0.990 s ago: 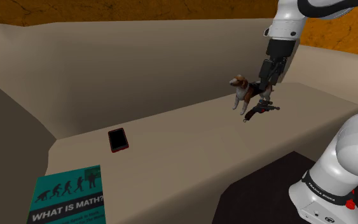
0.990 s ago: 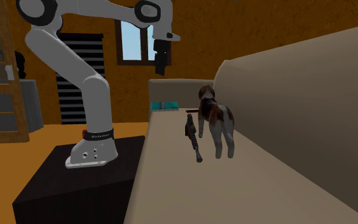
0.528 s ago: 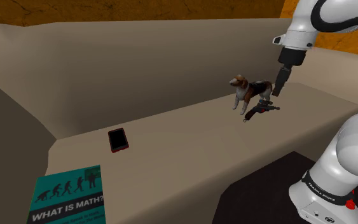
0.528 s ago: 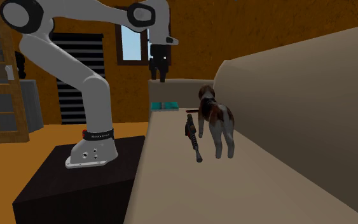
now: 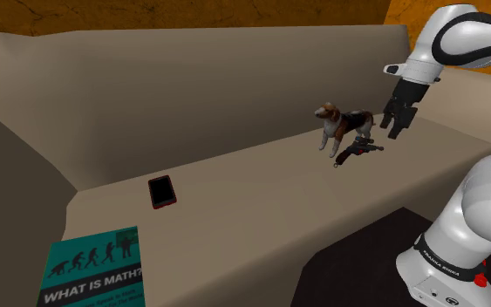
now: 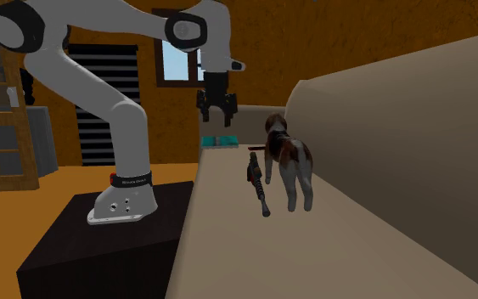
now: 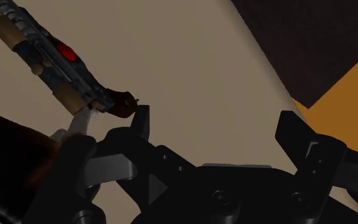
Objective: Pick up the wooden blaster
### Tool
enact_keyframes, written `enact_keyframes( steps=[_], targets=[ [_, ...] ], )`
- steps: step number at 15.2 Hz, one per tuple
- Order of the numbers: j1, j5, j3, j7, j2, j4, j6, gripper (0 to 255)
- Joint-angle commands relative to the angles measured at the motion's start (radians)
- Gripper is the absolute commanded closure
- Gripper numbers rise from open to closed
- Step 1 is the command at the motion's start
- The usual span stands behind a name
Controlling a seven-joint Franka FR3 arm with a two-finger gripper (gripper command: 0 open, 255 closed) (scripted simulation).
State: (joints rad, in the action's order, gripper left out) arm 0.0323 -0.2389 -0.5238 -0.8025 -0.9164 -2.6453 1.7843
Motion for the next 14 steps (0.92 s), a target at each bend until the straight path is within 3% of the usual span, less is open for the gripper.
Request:
enact_keyframes(
  steps=[1,5,8,11,14],
  targets=[
    [0.018,-0.043,-0.087,-0.133,0.017,-0.003,0.041,0],
    [0.102,-0.098,-0.280,-0.383,0.105,0.046,0.128,0],
    [0.209,-0.111,-0.439,-0.571,0.186,0.108,0.190,0],
    [0.362,-0.097,-0.618,-0.760,0.266,0.189,0.242,0],
    [0.570,-0.072,-0.830,-0.940,0.323,0.287,0.276,0]
  ],
)
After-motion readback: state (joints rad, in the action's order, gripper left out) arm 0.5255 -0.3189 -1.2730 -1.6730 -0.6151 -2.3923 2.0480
